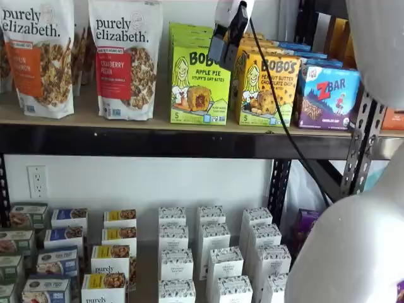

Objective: Pick the green box on the top shelf, the fourth from the left

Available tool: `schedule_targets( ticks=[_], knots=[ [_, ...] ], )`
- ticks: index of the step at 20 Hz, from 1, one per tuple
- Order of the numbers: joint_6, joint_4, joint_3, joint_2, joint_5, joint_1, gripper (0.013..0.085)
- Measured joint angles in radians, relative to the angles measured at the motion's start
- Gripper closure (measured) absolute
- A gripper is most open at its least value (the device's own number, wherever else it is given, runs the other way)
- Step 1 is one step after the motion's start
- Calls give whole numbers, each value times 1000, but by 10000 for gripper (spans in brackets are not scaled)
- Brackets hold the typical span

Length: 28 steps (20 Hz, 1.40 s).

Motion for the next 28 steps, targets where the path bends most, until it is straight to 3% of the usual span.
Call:
schedule_targets(
  ticks=[3, 8, 18, 28],
  knots=[
    [-1, -13, 45, -36, -71, 5, 130],
    [-4, -1, 57, -48, -92, 0, 130],
    [-5, 71, 89, -69, -207, -10, 130],
    [-11, 62, 59, -36, -250, -15, 130]
  ],
)
